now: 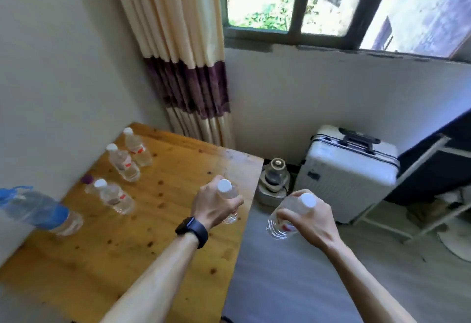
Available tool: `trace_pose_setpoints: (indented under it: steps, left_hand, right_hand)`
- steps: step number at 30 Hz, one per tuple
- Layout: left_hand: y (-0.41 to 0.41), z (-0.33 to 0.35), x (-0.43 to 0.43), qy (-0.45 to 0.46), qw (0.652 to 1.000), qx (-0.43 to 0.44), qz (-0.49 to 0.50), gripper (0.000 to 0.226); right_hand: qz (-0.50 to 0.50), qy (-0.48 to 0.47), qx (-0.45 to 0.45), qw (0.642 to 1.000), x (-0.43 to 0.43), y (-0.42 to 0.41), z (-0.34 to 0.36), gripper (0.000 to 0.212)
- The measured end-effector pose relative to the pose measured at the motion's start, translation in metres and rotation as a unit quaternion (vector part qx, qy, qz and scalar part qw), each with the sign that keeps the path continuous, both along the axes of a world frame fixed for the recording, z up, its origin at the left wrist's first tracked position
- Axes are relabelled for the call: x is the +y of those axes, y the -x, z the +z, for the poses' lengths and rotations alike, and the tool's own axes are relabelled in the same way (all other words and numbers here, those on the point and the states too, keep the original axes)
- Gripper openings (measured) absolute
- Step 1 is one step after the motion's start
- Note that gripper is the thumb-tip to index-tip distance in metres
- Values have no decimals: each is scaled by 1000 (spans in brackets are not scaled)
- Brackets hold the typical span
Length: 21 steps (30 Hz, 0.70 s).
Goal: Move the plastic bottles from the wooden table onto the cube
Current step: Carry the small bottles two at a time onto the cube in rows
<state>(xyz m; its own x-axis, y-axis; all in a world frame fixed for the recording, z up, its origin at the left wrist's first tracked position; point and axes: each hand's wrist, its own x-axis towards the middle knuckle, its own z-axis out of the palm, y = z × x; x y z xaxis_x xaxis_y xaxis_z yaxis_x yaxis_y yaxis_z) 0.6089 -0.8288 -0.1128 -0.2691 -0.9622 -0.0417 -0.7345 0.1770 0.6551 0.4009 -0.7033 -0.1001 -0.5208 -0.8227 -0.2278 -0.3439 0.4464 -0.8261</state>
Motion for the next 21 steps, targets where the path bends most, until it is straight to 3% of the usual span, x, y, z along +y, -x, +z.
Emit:
trace_pose_setpoints:
  steps: [12, 16, 21]
  left_hand:
    - [296, 13, 131, -104, 957, 36, -267, 23]
    - [378, 14, 187, -138, 928, 39, -343, 22]
    - [474, 12, 251, -119, 880, 3, -460, 27]
  right_hand:
    - [-261, 12, 28, 965, 202, 210, -4, 26]
    - [-358, 3, 9, 934, 272, 267, -9, 32]
    - [-469, -10, 0, 883, 351, 315, -6, 30]
